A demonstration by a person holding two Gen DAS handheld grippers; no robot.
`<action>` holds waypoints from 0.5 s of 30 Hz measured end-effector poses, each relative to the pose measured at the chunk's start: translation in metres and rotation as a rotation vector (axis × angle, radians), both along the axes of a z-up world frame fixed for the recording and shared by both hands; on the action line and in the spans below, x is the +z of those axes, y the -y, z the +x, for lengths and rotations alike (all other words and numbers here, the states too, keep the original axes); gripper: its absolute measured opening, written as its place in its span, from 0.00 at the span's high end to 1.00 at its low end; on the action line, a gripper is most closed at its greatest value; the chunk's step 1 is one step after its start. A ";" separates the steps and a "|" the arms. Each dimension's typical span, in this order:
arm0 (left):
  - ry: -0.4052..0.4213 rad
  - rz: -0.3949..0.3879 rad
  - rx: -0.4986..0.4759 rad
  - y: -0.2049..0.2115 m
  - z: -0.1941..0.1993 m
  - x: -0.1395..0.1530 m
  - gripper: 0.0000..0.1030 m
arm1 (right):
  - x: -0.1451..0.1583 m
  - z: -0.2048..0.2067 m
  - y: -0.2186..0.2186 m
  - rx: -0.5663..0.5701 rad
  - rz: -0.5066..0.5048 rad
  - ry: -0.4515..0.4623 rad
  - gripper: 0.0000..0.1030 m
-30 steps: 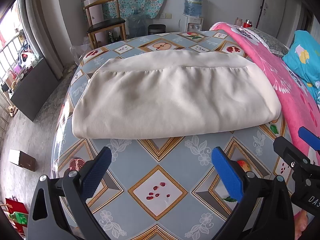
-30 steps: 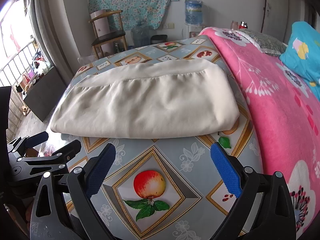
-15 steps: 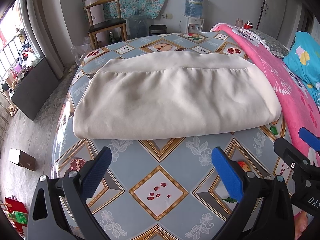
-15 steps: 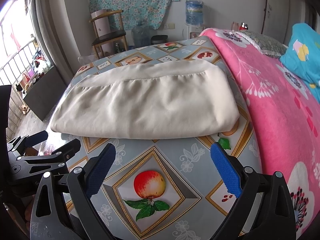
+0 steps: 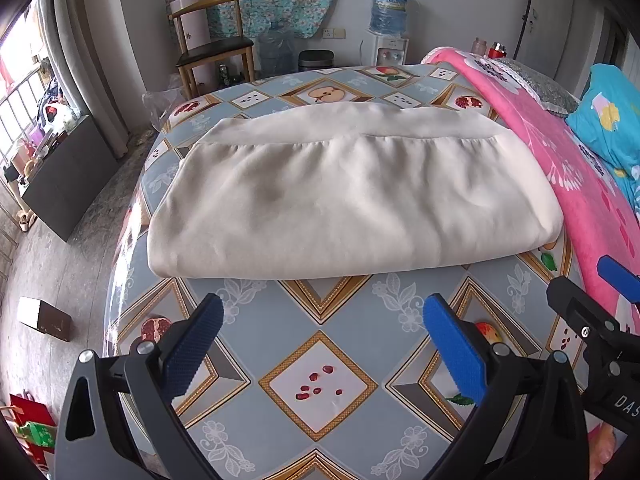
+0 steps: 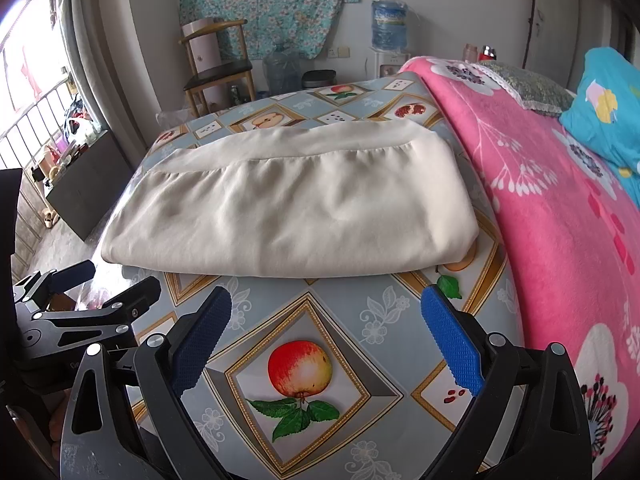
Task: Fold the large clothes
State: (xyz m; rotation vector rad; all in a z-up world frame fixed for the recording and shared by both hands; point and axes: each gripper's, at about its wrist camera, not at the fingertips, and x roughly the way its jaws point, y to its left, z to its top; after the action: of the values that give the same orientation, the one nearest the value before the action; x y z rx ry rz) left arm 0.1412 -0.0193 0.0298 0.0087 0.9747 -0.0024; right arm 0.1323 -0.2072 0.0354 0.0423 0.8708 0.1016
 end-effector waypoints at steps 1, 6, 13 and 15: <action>0.001 0.001 0.000 0.000 0.000 0.000 0.05 | 0.000 0.000 0.000 0.000 0.001 -0.001 0.10; 0.000 0.000 0.001 -0.001 0.000 0.000 0.05 | -0.001 0.000 0.001 0.002 0.000 0.000 0.10; 0.003 -0.001 0.005 -0.001 0.000 -0.001 0.05 | -0.002 0.001 0.000 0.002 0.000 -0.002 0.10; 0.000 0.000 0.005 -0.001 0.000 -0.001 0.05 | -0.003 0.002 -0.001 0.001 -0.001 -0.002 0.10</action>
State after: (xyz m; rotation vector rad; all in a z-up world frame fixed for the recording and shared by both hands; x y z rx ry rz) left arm 0.1412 -0.0185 0.0288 0.0065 0.9747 0.0024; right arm 0.1340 -0.2067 0.0326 0.0407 0.8732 0.1023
